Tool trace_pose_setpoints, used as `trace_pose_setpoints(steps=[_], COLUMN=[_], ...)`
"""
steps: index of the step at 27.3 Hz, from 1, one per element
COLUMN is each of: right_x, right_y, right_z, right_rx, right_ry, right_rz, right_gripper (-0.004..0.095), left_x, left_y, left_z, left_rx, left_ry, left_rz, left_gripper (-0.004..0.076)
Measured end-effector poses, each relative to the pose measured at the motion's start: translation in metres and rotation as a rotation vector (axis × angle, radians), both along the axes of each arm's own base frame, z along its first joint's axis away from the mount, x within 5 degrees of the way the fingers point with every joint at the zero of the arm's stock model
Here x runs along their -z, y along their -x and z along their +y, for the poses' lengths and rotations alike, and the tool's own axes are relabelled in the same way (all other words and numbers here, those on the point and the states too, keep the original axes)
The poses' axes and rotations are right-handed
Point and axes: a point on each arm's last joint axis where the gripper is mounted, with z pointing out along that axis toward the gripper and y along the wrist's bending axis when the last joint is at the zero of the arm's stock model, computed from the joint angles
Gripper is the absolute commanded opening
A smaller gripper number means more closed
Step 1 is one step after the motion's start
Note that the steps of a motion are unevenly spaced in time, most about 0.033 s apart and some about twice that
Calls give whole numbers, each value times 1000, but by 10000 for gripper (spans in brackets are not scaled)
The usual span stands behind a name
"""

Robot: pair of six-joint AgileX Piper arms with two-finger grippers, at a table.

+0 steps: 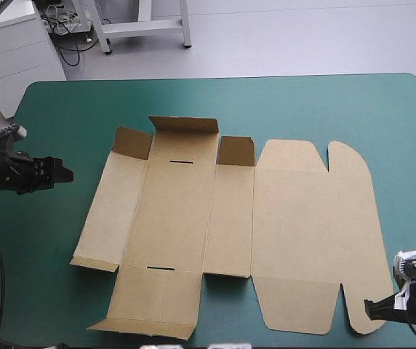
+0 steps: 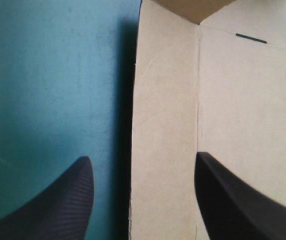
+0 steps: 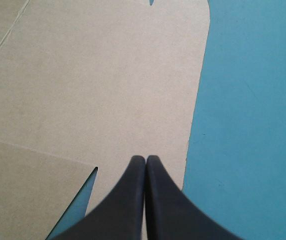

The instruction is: Fold the box

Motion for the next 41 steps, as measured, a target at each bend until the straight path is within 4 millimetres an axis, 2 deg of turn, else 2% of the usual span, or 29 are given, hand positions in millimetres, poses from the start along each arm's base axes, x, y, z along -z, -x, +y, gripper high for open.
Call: trace_pose_setpoints(steps=[3,12,22,26,35,41], right_x=[0,0,0,0,0,1], right_y=[0,0,0,0,0,1], right_z=[0,0,0,0,0,-1], right_rx=[0,0,3,0,0,3], right_ry=[0,0,5,0,0,6], right_rz=[0,0,0,0,1,20], right_gripper=[-23,-23,-23,-23,-23,-23], left_x=[27,56,90,103,109,109], left_y=[-14,-28,-11,-5,-5,-4], left_z=[7,12,3,-11,-45,-50], left_rx=[29,45,73,121,233,251], left_ry=[19,65,117,129,123,120], left_rz=[55,107,207,246,272,271], left_gripper=[426,426,426,426,426,426])
